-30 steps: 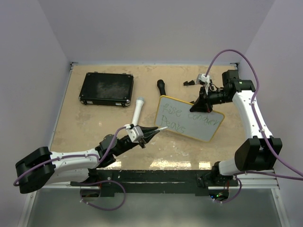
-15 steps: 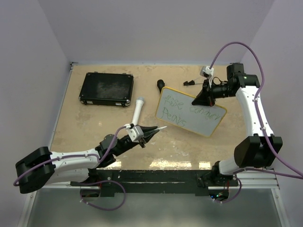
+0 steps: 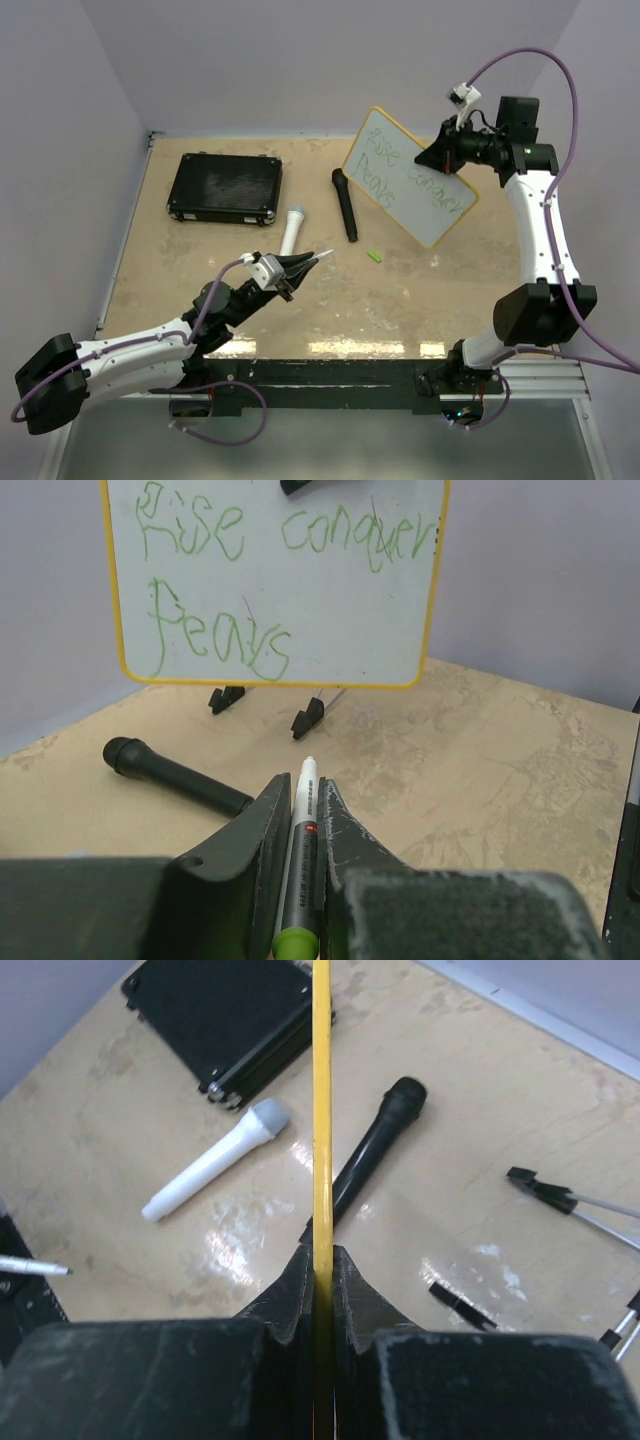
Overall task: Write a sentence on the whiteboard
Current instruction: Put down the whiteboard at the center of the board, then pick up the pen cap from the center of the board, then put down the pen cap at the center of the board.
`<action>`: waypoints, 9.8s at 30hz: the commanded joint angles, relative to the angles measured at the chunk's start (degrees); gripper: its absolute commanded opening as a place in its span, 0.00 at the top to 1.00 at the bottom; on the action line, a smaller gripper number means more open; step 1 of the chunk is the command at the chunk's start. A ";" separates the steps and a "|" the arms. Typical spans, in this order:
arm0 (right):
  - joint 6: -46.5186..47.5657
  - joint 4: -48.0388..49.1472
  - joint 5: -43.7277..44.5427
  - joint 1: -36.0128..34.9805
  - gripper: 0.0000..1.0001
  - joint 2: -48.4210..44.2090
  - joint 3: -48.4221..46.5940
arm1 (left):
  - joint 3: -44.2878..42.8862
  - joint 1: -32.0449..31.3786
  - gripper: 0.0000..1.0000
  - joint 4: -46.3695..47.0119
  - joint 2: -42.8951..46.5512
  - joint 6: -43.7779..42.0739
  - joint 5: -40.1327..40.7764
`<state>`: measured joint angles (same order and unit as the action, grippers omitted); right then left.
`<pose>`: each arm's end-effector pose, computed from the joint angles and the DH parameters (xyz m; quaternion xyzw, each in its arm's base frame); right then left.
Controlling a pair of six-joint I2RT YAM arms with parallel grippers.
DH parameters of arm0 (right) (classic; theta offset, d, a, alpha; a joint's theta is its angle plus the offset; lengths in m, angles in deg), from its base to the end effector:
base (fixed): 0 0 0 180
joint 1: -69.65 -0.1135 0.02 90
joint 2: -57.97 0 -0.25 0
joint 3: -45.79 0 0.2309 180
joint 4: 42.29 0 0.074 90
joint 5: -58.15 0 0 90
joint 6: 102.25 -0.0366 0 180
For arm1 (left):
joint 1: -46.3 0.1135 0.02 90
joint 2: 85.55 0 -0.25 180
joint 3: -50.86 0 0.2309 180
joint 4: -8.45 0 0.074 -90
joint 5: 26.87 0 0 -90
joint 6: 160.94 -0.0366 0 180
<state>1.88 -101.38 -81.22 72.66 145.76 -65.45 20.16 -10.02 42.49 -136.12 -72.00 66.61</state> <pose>0.3027 0.0119 0.3982 -0.2682 0.7860 0.3055 0.4658 0.1047 -0.1532 0.2552 0.2738 0.5503 -0.3492 0.7073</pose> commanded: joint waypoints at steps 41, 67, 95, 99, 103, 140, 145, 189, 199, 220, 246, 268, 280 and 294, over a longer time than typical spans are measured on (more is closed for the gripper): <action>-23.71 30.41 23.26 7.45 1.00 11.97 5.04 | 4.83 0.33 1.00 -0.67 4.07 3.70 3.63; -22.66 30.41 18.95 10.35 0.68 19.96 5.83 | 3.95 0.33 1.00 -1.03 3.37 4.14 3.02; -19.58 30.14 16.76 14.13 0.29 20.93 7.15 | 4.12 0.33 1.00 -1.29 3.63 5.28 2.40; -19.14 30.06 16.49 14.75 0.27 20.76 7.41 | 4.12 0.33 1.00 -1.38 3.81 5.45 2.40; -18.53 29.97 15.62 15.89 0.20 20.23 7.76 | 4.12 0.33 1.00 -1.64 4.16 5.72 2.31; 9.15 16.44 -3.36 30.22 0.01 -11.40 26.13 | 4.30 0.33 1.00 -2.34 7.15 13.36 1.26; 18.71 8.89 -8.98 30.13 0.02 -15.45 24.90 | 3.69 0.24 1.00 -2.26 7.50 15.03 0.73; 12.85 23.99 33.01 -26.99 0.40 3.87 35.63 | 11.68 0.42 1.00 7.06 5.83 27.52 9.87; 11.80 23.73 38.02 -28.14 0.53 9.06 35.36 | 12.65 0.42 1.00 6.62 6.10 26.90 10.66; 14.08 20.65 36.98 -27.71 1.00 11.27 36.06 | 13.79 0.77 1.00 10.91 3.90 28.57 8.29; 54.77 11.61 -4.68 -27.18 1.00 -18.62 49.42 | 11.25 12.28 1.00 26.92 -11.92 37.89 -23.35; 22.27 18.90 27.11 -27.26 1.00 -1.23 40.81 | 8.70 12.28 1.00 17.90 -9.93 32.98 -20.72; 19.44 14.77 33.91 -26.91 0.75 6.87 41.08 | 8.34 12.28 1.00 1.00 2.66 26.90 -17.02; 31.75 2.62 23.35 -17.42 0.46 8.27 36.50 | 8.17 12.28 1.00 -0.50 3.72 26.90 -17.55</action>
<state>29.22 -96.07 -54.14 54.23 152.54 -27.90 29.78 1.98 41.46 -133.89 -44.04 48.84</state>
